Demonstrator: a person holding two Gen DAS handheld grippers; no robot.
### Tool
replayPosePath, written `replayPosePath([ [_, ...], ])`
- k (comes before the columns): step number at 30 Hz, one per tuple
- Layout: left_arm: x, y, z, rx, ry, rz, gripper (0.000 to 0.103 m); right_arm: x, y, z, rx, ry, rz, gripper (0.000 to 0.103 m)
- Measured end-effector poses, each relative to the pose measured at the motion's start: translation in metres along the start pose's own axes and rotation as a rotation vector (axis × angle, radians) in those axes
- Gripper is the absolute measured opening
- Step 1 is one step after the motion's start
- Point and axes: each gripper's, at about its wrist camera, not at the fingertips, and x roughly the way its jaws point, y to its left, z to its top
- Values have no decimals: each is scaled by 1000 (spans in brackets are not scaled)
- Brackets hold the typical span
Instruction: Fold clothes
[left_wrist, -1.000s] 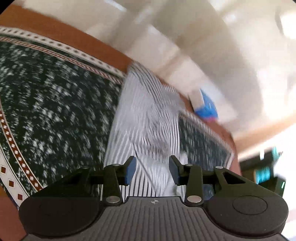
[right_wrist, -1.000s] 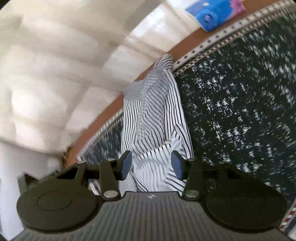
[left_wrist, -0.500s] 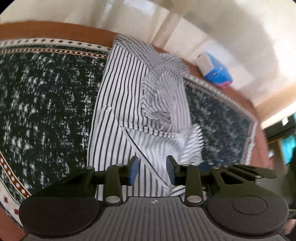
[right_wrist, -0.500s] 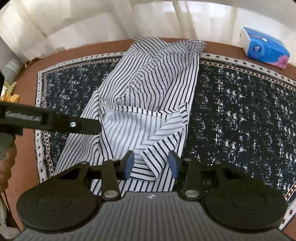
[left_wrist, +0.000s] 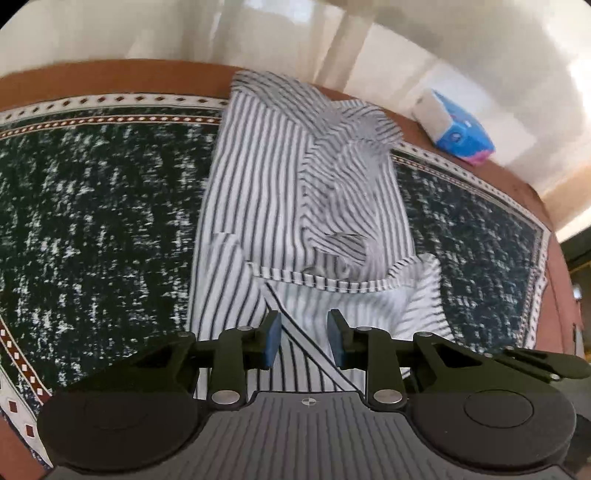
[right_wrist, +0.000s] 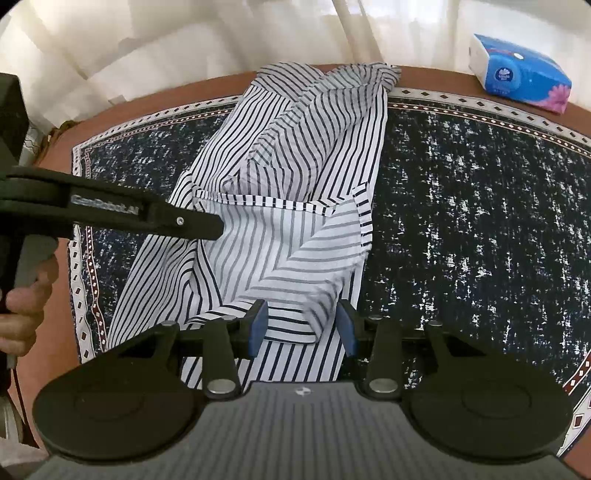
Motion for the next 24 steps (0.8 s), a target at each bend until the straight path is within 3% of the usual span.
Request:
replayPosePath([
  [3, 2, 2, 0, -5, 6, 6, 30, 0, -1, 0, -4, -2, -3, 46],
  [5, 4, 3, 0, -3, 9, 17, 8, -1, -3, 0, 3, -12, -17, 46],
  [7, 3, 3, 0, 4, 3, 19, 0, -4, -5, 0, 11, -24, -25, 46],
  [12, -6, -6, 2, 45, -38, -11, 0, -3, -18, -1, 53, -9, -44, 44],
  [13, -10, -8, 4, 44, -50, -29, 0, -1, -21, -1, 61, 0, -41, 39],
  [15, -16, -11, 7, 35, -77, -68, 0, -1, -21, -1, 60, 10, -16, 16],
  [17, -18, -13, 12, 24, -93, -90, 0, -1, -21, 0, 58, 19, 10, 7],
  [22, -13, -13, 23, 5, -109, -102, 0, -11, -15, 13, 76, -37, 70, 5],
  [24, -5, -11, 26, -4, -81, -121, 0, -15, -12, 20, 75, -59, 87, 5],
])
